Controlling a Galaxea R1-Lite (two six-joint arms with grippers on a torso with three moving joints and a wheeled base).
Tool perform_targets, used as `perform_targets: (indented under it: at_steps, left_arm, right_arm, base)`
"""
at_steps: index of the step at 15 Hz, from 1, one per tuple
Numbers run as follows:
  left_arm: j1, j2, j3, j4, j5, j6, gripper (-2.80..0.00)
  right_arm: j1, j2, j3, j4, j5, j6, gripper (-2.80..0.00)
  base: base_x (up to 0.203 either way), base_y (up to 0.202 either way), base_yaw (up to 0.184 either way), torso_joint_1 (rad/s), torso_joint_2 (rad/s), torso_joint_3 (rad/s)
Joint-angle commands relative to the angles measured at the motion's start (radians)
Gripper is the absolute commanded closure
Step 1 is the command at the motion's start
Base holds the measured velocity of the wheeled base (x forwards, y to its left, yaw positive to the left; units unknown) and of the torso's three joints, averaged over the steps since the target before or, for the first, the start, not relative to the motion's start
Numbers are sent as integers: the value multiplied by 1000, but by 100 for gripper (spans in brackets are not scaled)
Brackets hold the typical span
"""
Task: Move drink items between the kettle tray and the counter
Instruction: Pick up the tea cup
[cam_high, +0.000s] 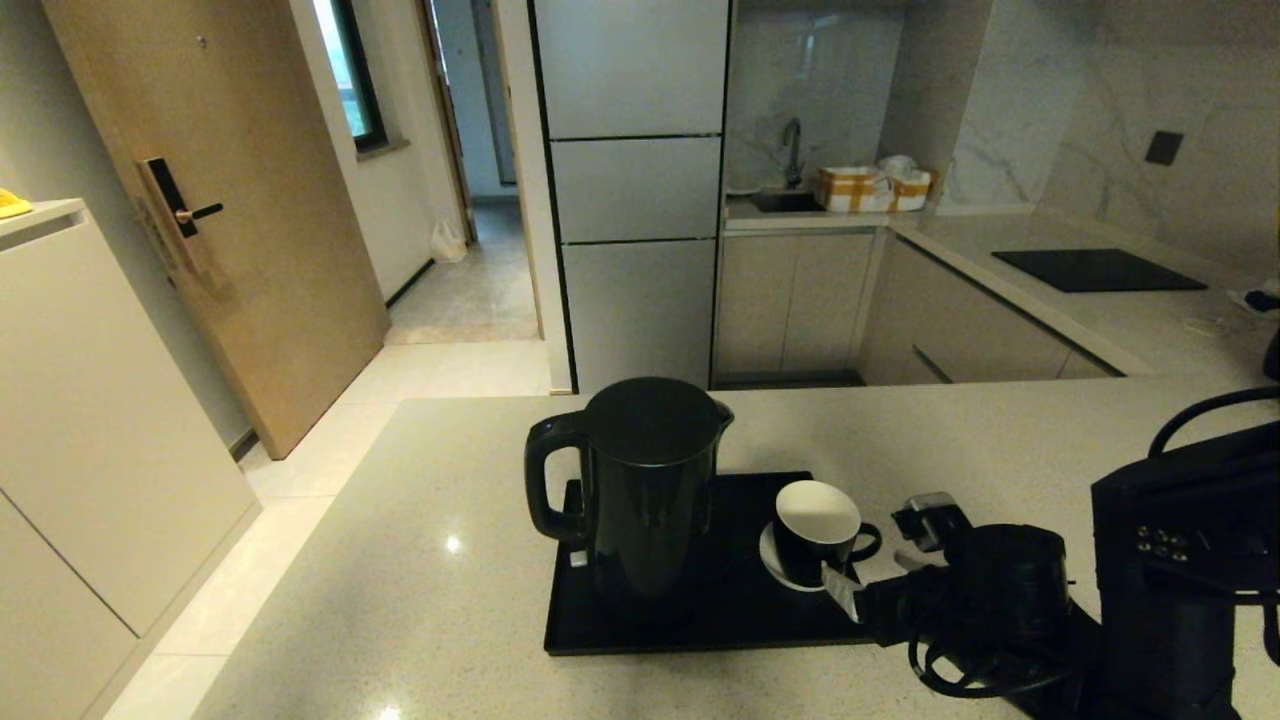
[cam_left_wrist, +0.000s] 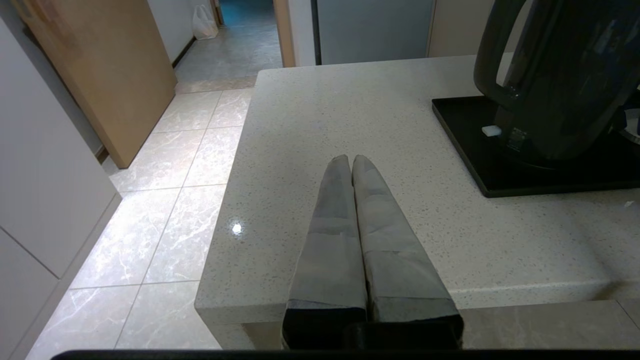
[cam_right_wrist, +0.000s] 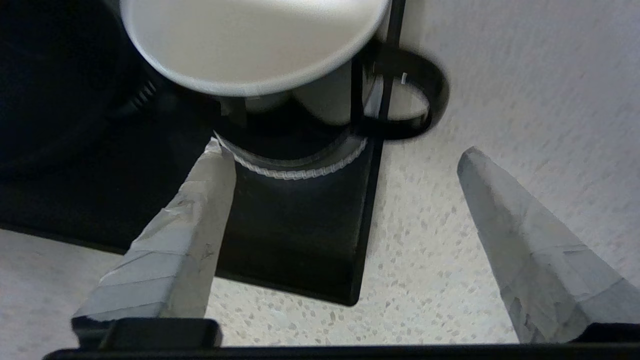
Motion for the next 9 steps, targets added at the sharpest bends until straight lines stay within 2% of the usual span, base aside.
perform_targets:
  at_steps: [1,3,5,7,9]
  left_arm:
    - [0,0,0,0,0,1,0]
    - [0,0,0,0,0,1,0]
    - [0,0,0,0,0,1,0]
    - [0,0,0,0,0,1,0]
    - [0,-2,0,0,0,1,0]
  right_arm:
    - [-3,27,1,-9,18,13,-280]
    - [7,-20,18,-9,100,71,-280]
    - [38,-8,-1,-9,82,119,-280]
    - [70,-3,-7,-9,63,127,-280]
    - [69,7,-25,-9,62,127,-280]
  base:
    - [0,0,0,0,0,0]
    - [0,0,0,0,0,0]
    - [0,0,0,0,0,0]
    - [0,0,0,0,0,0]
    - [0,0,0,0,0,0]
